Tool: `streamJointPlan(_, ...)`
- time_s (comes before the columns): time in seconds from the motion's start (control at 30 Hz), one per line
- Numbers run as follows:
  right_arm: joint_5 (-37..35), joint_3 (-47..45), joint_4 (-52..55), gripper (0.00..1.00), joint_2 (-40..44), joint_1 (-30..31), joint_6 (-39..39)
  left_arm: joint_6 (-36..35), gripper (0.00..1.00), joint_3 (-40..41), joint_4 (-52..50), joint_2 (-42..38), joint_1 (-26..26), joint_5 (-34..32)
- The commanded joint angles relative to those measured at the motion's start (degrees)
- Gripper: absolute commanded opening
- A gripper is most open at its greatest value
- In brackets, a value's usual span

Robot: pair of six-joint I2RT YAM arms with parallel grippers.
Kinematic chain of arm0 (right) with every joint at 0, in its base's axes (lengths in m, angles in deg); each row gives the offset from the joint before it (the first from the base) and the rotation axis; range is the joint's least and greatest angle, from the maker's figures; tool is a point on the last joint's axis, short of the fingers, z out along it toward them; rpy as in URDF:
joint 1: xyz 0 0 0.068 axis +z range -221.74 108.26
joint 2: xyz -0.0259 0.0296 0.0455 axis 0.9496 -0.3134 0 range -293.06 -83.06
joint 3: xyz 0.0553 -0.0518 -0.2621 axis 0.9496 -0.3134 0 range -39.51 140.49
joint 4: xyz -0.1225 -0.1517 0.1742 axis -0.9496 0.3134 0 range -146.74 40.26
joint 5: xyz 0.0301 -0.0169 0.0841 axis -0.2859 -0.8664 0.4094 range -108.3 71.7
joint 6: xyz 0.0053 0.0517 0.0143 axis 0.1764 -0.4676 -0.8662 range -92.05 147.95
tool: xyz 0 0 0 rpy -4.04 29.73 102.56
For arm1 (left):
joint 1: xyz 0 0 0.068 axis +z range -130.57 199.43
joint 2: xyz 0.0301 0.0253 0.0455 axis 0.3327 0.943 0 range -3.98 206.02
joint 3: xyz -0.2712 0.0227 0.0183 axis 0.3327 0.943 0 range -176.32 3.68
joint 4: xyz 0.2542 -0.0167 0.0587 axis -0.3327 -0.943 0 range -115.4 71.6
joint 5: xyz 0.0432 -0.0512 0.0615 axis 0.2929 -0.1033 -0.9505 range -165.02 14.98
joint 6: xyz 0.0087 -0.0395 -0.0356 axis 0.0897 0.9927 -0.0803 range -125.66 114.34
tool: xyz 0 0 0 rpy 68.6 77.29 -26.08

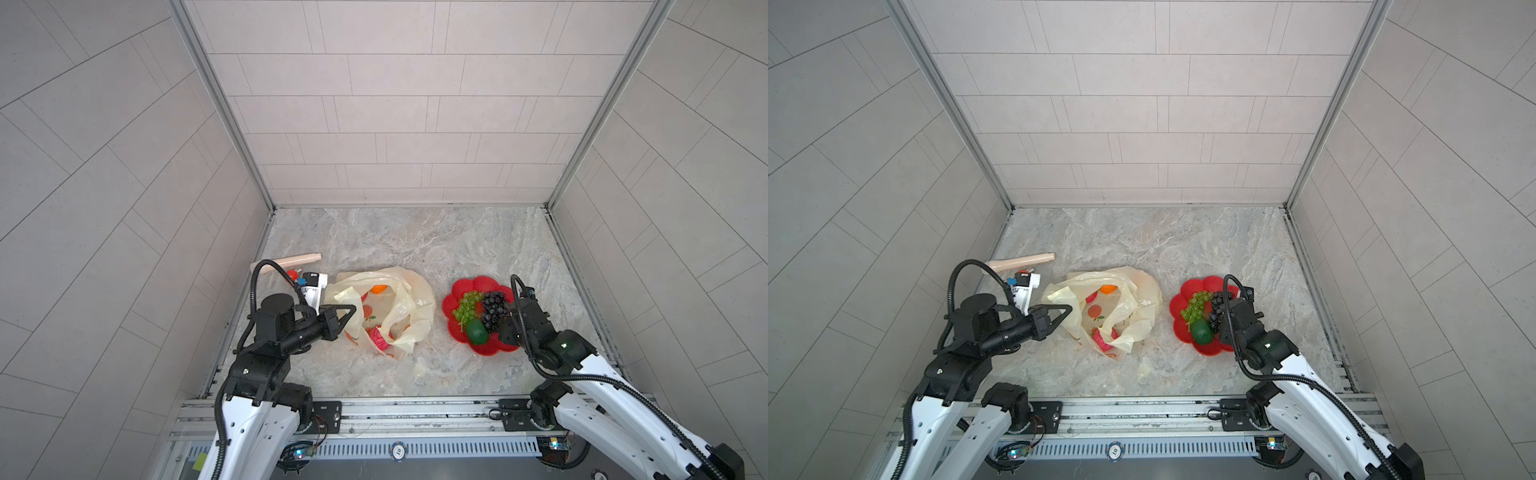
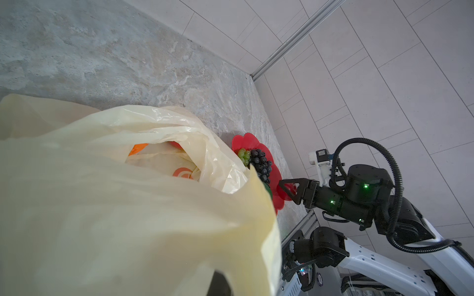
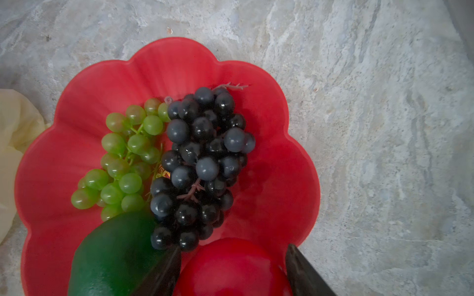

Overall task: Take fruits out of the plastic bag
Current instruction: Place the fake fruit on the plate.

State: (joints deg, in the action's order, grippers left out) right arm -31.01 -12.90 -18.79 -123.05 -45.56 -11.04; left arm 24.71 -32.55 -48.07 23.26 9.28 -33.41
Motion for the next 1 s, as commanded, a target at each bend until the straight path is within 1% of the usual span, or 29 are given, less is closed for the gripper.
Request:
streamJointPlan(0.0,-1.35,-2.35,-2.53,0.49,0.96,-0.40,-2.58,-1.34,0.03,0.28,1.92,-0.72,-0.40,0.77)
streamJointPlan(0.1,-1.19,-3.22,-3.46,0.56,1.20,-0.42,-2.77,-1.72,0.03,0.11,1.38,-0.88,-0.87,0.45)
streamJointPlan(0.17,-1.05,-3.28,-3.84,0.64,1.27,-0.35,-2.85,-1.76,0.02,0.19,1.37,-0.81,-1.09,0.36)
streamJointPlan(0.27,-1.00,-2.31,-3.02,0.71,1.31,-0.36,-2.60,-2.03,0.03,0.06,1.15,-0.60,-1.16,-0.08)
streamJointPlan(0.43,-0.66,-1.17,-1.69,0.77,1.44,-0.45,-2.15,-2.35,0.03,-0.07,0.80,-1.18,-1.18,-0.38)
streamJointPlan(0.6,-0.64,-0.10,-0.46,0.79,1.63,-0.45,-1.45,-2.51,0.03,-0.07,0.58,-2.43,-1.16,-1.08)
streamJointPlan(0.67,-0.49,0.52,-0.12,0.81,1.55,-0.40,-1.19,-2.66,0.03,-0.06,0.58,-2.86,-1.17,-1.30)
streamJointPlan(0.97,0.26,3.22,0.30,0.82,0.86,-0.43,-0.40,-2.67,0.03,0.02,0.59,-3.14,-1.15,-1.53)
